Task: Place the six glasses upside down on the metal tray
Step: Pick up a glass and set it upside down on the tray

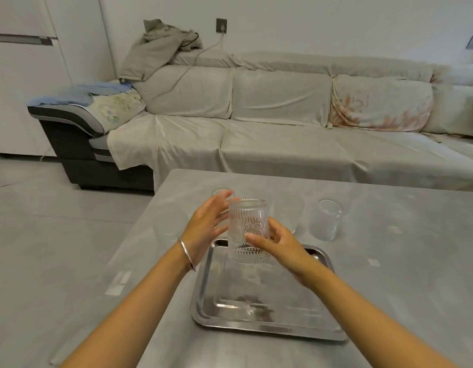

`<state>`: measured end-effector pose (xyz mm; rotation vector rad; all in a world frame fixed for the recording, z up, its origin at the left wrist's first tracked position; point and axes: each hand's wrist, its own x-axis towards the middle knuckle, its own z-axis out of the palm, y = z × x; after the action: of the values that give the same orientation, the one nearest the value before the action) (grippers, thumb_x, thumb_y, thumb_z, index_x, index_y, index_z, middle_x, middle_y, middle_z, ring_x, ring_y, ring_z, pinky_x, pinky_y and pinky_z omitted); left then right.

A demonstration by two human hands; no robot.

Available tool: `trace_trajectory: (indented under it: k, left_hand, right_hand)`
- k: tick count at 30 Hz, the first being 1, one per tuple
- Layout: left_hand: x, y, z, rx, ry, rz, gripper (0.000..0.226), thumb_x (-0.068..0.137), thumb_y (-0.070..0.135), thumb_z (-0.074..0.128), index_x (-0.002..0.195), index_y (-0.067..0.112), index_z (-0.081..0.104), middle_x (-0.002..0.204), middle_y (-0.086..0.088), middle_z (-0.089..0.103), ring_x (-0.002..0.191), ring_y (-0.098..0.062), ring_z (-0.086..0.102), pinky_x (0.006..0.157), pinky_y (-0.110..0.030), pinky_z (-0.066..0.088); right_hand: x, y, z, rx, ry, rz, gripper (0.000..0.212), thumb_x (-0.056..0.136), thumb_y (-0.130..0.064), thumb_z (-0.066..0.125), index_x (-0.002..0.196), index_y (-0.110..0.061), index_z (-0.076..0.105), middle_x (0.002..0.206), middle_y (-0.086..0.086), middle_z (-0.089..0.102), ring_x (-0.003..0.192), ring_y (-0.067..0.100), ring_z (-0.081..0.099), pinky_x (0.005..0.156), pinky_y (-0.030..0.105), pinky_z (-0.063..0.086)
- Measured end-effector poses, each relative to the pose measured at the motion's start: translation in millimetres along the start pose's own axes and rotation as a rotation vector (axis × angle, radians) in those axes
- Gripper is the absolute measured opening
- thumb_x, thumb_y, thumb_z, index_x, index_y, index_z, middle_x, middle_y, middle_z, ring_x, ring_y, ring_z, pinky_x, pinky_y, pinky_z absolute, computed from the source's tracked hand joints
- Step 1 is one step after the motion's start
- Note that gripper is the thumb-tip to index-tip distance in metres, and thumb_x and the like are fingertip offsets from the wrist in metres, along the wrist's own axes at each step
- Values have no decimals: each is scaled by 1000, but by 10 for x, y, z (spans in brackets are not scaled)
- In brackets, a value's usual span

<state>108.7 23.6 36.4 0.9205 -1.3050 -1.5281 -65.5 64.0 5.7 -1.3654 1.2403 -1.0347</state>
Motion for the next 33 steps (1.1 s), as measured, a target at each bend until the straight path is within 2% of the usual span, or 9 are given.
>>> trace_trajectory:
  k: [3, 6, 9, 15, 19, 23, 28, 31, 33]
  left_hand:
    - [8, -316, -155, 144, 97, -48, 56, 86, 59, 19, 124, 31, 50, 133, 4, 53, 127, -14, 45, 106, -32, 31]
    - [-40, -642, -287, 284, 119, -115, 67, 81, 64, 15, 134, 32, 41, 143, 8, 41, 135, -13, 32, 107, -29, 22]
    - [-69, -839, -317, 277, 119, -169, 65, 77, 66, 16, 132, 38, 37, 133, 17, 37, 130, -5, 29, 102, -23, 19]
    - [-65, -870, -258, 217, 107, -190, 40, 82, 61, 15, 105, 53, 47, 117, 21, 44, 116, 1, 36, 99, -20, 23]
    - [-14, -936, -298, 190, 157, -219, 57, 89, 57, 13, 131, 33, 43, 118, 14, 40, 113, -2, 33, 96, -22, 21]
    - [29, -965, -342, 144, 188, -255, 43, 90, 56, 14, 99, 44, 54, 108, 11, 50, 102, -4, 45, 93, -23, 30]
    - [64, -996, -415, 110, 189, -296, 44, 90, 58, 16, 98, 36, 53, 112, 3, 54, 111, -13, 50, 103, -30, 34]
    - [53, -988, -432, 115, 180, -292, 42, 89, 59, 17, 87, 41, 55, 102, 9, 57, 94, -2, 55, 92, -25, 37]
    - [41, -996, -437, 102, 178, -304, 45, 89, 59, 17, 95, 38, 55, 102, 9, 55, 92, -1, 53, 91, -24, 34]
  right_hand:
    - [120, 177, -7, 49, 61, 3, 70, 59, -55, 79, 120, -34, 52, 119, -6, 68, 104, 3, 66, 83, 19, 53]
    - [223, 334, 25, 30, 99, 20, 79, 50, -55, 84, 118, -44, 43, 122, -14, 60, 104, -1, 63, 76, 15, 52]
    - [304, 480, 113, -32, 102, 13, 79, 50, -53, 85, 113, -56, 37, 122, -21, 55, 105, -5, 58, 74, 9, 51]
    - [417, 643, 225, -72, 141, -43, 84, 53, -48, 87, 121, -54, 37, 121, -26, 53, 104, -15, 55, 76, 3, 46]
    - [431, 758, 253, -121, 145, -65, 83, 51, -44, 89, 118, -52, 40, 120, -24, 55, 107, -16, 53, 79, 1, 43]
    - [447, 813, 290, -143, 120, -64, 82, 52, -43, 88, 119, -49, 40, 122, -22, 55, 111, -11, 54, 84, 6, 45]
    - [471, 823, 339, -169, 99, -55, 78, 56, -38, 88, 115, -53, 39, 120, -26, 54, 108, -16, 52, 80, 4, 44]
    - [459, 815, 366, -206, 90, -53, 77, 59, -37, 87, 114, -56, 36, 117, -30, 51, 106, -18, 51, 78, 1, 43]
    - [460, 809, 371, -214, 87, -48, 77, 60, -36, 87, 114, -57, 35, 118, -31, 49, 107, -13, 51, 79, 1, 43]
